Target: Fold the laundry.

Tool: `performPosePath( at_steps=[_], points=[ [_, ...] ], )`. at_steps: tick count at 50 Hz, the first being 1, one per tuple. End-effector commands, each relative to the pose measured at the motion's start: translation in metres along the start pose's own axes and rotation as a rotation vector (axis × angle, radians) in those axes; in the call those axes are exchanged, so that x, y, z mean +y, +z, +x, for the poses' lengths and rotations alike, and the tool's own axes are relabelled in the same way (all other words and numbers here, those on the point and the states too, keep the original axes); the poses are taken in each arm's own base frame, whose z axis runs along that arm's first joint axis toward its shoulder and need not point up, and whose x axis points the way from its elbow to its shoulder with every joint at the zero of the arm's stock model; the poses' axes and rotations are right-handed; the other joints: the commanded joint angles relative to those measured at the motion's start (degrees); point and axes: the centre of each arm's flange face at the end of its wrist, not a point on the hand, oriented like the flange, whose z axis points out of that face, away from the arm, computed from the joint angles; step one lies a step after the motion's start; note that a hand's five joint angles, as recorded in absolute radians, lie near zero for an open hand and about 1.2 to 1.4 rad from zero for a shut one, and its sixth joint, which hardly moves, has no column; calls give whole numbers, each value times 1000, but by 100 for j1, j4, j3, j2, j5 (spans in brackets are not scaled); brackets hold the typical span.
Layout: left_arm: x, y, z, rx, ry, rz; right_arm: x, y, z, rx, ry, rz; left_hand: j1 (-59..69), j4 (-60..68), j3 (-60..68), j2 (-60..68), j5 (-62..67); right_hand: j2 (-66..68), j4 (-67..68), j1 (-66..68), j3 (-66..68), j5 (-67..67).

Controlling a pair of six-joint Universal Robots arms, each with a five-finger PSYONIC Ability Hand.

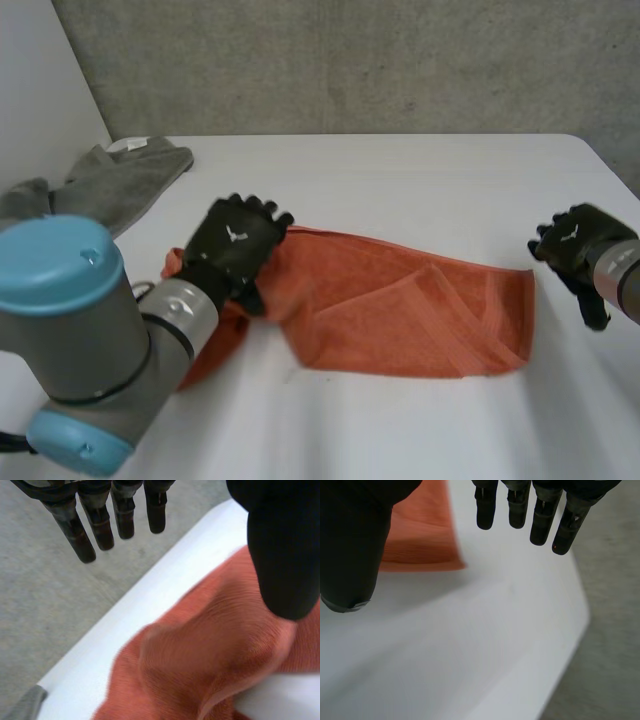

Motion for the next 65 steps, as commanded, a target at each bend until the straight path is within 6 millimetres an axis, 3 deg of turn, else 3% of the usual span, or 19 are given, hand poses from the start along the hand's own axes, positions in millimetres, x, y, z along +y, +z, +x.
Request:
performPosePath(
  at_steps=[1,5,12,16,24,30,48,58,62,65],
  points=[
    [5,-6,1,4,0,-36,-26,3,8,153,103,154,-357,-418,-448,-422,-385,-239,-322,-146,-217,-389],
    [2,-13,-19,-55,-17,-64,-42,-10,9,131,161,248,-340,-401,-431,-405,-368,-239,-322,-146,-217,-389],
    [10,-37,-55,-226,-87,-113,-69,-28,-15,-57,195,375,-290,-351,-381,-355,-318,-239,-322,-146,-217,-389],
    [24,-45,-65,-289,-183,-165,-73,-18,-29,-149,254,359,-190,-250,-280,-254,-217,-239,-322,-146,-217,-389],
    [52,-55,-57,-278,-367,-258,-81,8,-46,-235,327,344,130,70,40,66,103,273,191,366,296,124],
    [72,-44,-44,-192,-437,-322,-77,28,-57,-259,331,316,567,506,476,502,539,459,376,552,481,309],
    [87,-10,-39,-142,-452,-349,-69,73,-81,-293,371,251,1913,1852,1822,1848,1885,1317,1234,1410,1339,1167],
    [94,-2,-38,-146,-440,-368,-62,94,-92,-288,370,215,4939,4879,4849,4875,4912,1602,1519,1695,1624,1452],
    [93,-1,-43,-180,-432,-365,-59,100,-93,-271,369,199,6435,6375,6345,6371,6408,2710,2627,2803,2732,2560],
    [88,0,-48,-213,-425,-353,-60,102,-92,-259,372,196,6436,6376,6346,6372,6409,5347,5264,5440,5369,5197]
  ],
)
